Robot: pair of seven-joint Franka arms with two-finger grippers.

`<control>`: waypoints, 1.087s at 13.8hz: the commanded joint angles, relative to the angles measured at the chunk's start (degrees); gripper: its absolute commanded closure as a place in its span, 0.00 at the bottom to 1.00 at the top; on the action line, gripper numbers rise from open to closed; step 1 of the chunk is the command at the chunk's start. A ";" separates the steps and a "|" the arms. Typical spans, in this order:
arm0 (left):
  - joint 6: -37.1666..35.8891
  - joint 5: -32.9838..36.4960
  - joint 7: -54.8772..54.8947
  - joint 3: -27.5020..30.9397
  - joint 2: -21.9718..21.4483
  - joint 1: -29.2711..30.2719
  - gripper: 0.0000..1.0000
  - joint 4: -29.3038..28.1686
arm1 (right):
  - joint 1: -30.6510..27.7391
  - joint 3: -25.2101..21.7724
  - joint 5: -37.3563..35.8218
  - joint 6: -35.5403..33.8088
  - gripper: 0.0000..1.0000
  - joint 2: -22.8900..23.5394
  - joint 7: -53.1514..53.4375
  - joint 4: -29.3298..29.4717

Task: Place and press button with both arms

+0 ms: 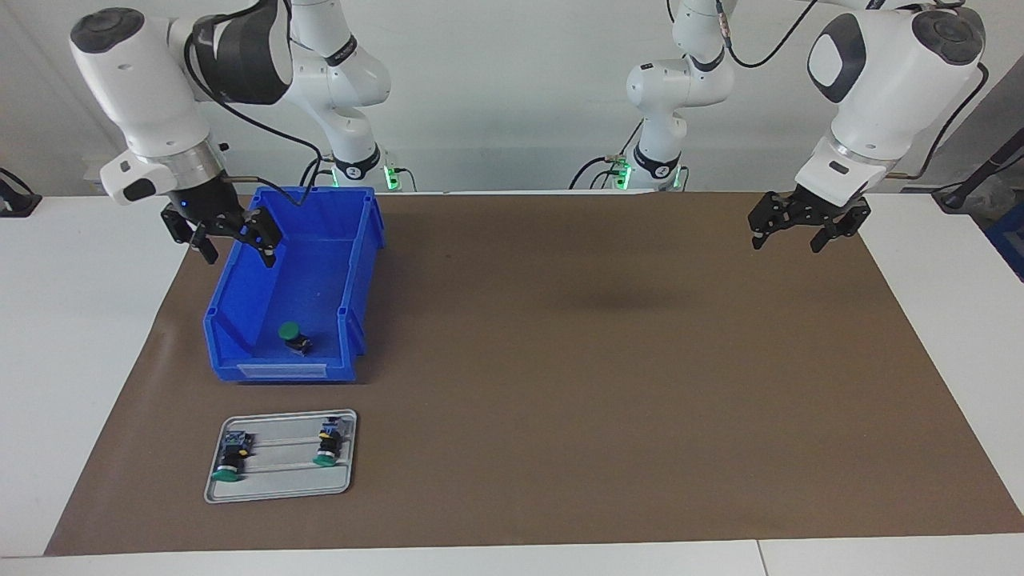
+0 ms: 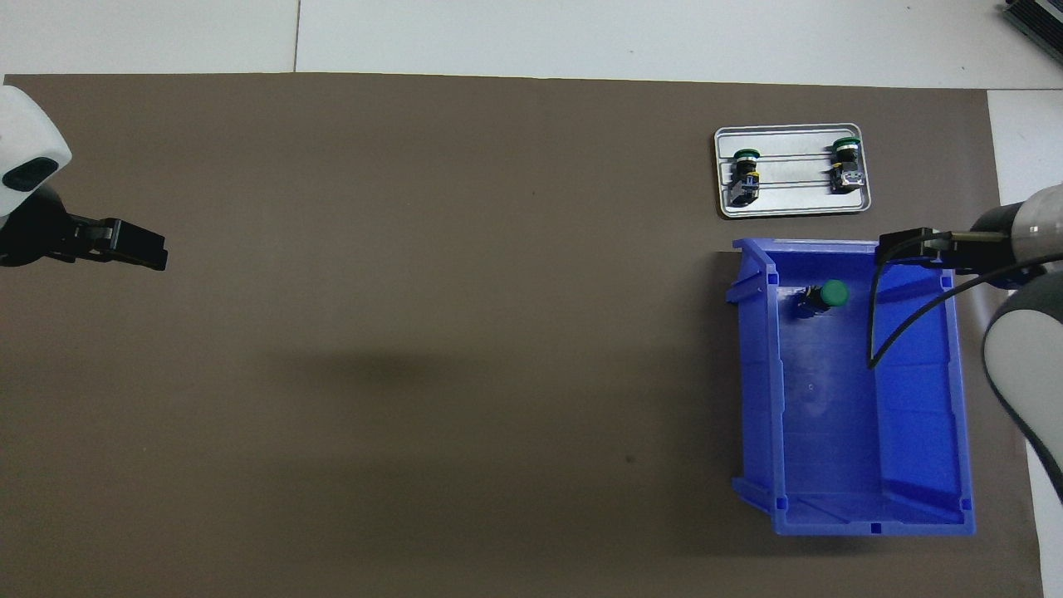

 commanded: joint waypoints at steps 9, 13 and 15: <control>0.60 0.99 -0.34 -0.04 -1.56 0.04 0.00 -1.90 | 0.17 0.83 0.33 -10.23 0.01 0.75 0.05 5.88; 0.60 0.99 -0.43 -0.04 -1.56 0.04 0.00 -1.90 | 0.00 0.75 0.33 -10.15 0.01 0.84 0.05 5.96; 0.60 0.99 -0.43 -0.04 -1.56 0.04 0.00 -1.90 | 0.00 0.75 0.33 -10.06 0.01 0.84 0.05 5.96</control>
